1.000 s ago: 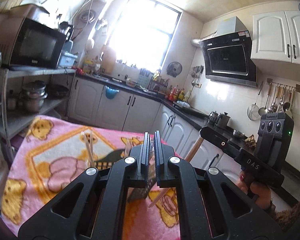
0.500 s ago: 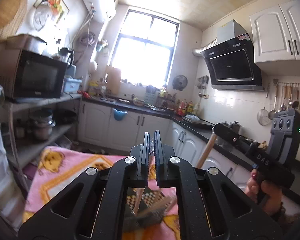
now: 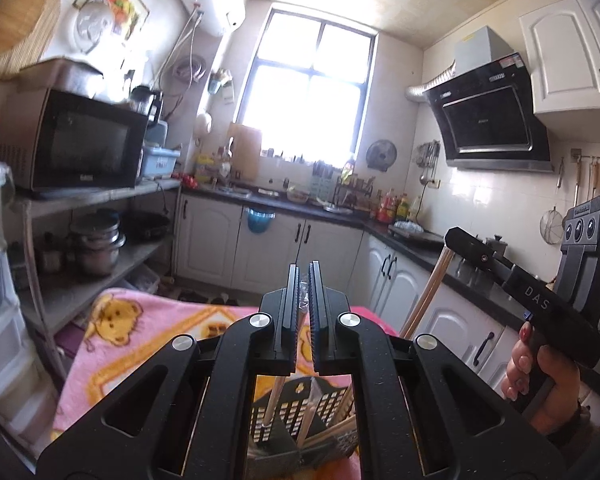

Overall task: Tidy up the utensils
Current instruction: 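Lift the chopsticks with the right gripper and carry above the basket, then lower the chopsticks into the basket and open the right gripper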

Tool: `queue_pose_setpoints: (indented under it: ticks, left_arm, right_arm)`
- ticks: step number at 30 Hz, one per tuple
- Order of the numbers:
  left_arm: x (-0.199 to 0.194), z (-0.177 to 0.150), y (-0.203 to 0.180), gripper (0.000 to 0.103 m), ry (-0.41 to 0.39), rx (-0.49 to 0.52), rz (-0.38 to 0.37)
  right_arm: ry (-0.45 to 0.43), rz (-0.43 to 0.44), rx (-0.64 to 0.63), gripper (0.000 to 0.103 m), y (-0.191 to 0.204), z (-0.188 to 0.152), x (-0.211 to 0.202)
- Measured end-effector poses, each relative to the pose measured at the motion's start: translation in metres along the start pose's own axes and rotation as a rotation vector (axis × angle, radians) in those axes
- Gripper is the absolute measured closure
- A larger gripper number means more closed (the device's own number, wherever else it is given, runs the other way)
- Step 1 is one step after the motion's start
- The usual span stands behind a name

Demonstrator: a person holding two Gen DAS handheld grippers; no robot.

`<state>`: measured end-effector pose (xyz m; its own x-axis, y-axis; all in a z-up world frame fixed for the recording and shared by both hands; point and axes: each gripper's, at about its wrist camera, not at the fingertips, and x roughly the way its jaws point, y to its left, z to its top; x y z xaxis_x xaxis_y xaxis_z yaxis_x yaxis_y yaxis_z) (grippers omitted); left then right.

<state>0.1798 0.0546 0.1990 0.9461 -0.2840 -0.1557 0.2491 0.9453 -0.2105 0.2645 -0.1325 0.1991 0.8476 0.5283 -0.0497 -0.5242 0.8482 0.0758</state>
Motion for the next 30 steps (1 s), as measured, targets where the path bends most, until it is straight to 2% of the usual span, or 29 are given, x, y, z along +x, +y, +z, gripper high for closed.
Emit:
queue_pose_setpoints:
  ticks: [10,22,23,27,30]
  left_arm:
    - [0.031,-0.038,0.018,0.101,0.117,-0.051,0.016]
    - [0.039,-0.073,0.017,0.1,0.218,-0.075,0.026]
    - [0.038,-0.075,0.017,0.1,0.224,-0.076,0.026]
    - [0.032,-0.08,0.016,0.088,0.238,-0.08,0.031]
    - [0.028,-0.085,0.017,0.078,0.251,-0.095,0.033]
  right_arm:
    - [0.131,-0.03,0.037,0.098,-0.011,-0.052,0.022]
    - [0.276,-0.021,0.09,0.097,-0.008,-0.085,0.023]
    - [0.284,-0.022,0.093,0.096,-0.008,-0.087,0.021]
    - [0.302,-0.03,0.104,0.073,-0.008,-0.089,0.014]
    - [0.311,-0.035,0.097,0.067,-0.007,-0.092,0.005]
